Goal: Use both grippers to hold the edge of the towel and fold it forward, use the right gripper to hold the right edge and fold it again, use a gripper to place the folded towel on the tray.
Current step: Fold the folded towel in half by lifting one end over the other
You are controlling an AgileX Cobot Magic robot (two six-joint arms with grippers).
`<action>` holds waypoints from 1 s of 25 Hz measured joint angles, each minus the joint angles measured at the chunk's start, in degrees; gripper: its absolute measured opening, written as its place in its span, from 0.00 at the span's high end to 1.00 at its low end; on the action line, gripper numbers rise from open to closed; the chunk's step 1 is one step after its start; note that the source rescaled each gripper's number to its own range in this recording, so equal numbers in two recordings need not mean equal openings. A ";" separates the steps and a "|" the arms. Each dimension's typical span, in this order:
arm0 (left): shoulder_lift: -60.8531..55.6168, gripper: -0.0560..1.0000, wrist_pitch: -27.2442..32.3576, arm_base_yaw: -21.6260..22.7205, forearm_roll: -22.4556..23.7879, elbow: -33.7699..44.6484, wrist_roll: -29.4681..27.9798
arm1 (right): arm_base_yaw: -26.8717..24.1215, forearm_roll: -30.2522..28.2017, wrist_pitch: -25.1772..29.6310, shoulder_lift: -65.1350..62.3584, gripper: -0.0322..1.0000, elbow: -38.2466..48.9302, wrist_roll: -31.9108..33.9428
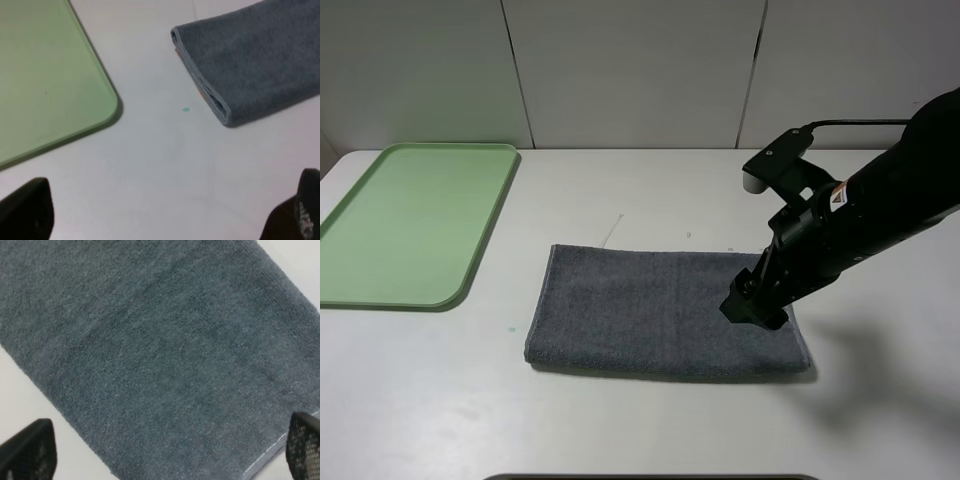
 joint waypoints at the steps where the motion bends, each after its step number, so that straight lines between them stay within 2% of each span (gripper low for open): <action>1: 0.00 0.03 0.00 0.00 0.06 0.00 0.15 | 0.00 0.00 0.00 0.00 0.00 0.00 0.00; 5: 0.00 0.03 0.00 0.00 -0.07 0.00 0.21 | 0.00 0.00 0.00 0.00 0.00 0.00 0.00; 11: 0.00 0.03 -0.02 0.00 -5.53 0.00 1.52 | 0.00 0.00 0.00 0.00 0.00 0.00 0.00; 25: 0.00 0.03 -0.02 0.00 -5.74 0.00 2.73 | 0.00 0.02 -0.38 0.00 0.00 0.00 0.00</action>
